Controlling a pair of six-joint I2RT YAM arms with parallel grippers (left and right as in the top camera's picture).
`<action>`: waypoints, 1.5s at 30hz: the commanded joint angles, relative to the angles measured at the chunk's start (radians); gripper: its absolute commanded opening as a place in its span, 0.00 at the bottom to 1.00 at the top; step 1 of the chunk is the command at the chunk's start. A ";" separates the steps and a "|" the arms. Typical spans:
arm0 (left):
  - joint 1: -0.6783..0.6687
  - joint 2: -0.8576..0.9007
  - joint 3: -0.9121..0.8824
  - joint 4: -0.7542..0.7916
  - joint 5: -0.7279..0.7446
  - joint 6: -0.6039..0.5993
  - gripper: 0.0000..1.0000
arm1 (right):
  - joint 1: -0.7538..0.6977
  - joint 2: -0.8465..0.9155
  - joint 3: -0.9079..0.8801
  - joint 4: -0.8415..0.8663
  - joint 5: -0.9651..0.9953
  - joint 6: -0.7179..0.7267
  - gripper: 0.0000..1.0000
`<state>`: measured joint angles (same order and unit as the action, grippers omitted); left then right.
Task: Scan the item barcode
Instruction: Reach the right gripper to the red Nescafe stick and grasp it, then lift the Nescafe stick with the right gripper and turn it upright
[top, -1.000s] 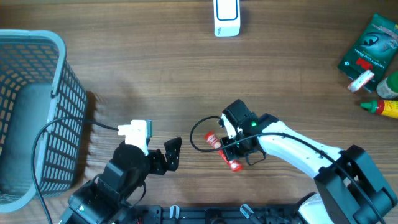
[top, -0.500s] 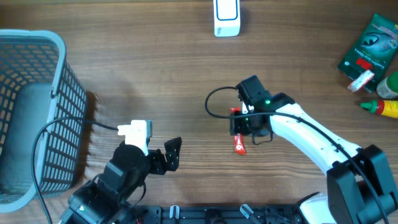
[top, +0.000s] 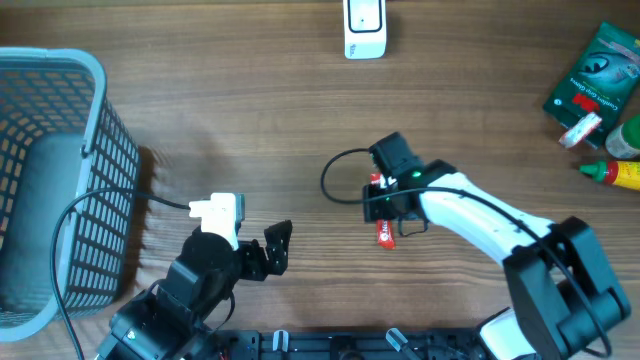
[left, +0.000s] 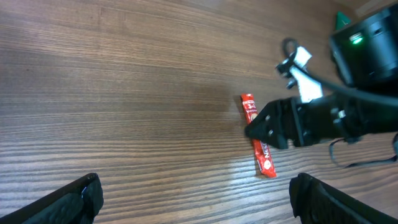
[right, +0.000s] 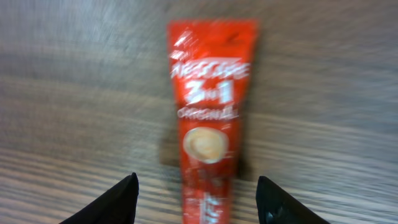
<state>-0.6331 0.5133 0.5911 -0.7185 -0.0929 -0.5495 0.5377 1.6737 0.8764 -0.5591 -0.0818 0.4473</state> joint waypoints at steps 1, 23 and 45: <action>-0.002 -0.003 0.015 0.002 -0.013 0.022 1.00 | 0.059 0.061 -0.008 -0.005 0.040 0.014 0.56; -0.002 -0.003 0.015 0.002 -0.013 0.022 1.00 | -0.102 -0.011 0.291 -0.281 -1.182 -0.550 0.04; -0.002 -0.003 0.015 0.002 -0.013 0.022 1.00 | -0.087 -0.010 0.263 -0.185 -0.289 -0.174 0.04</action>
<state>-0.6331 0.5133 0.5911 -0.7189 -0.0933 -0.5495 0.4381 1.6669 1.1564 -0.7395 -1.0908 0.1139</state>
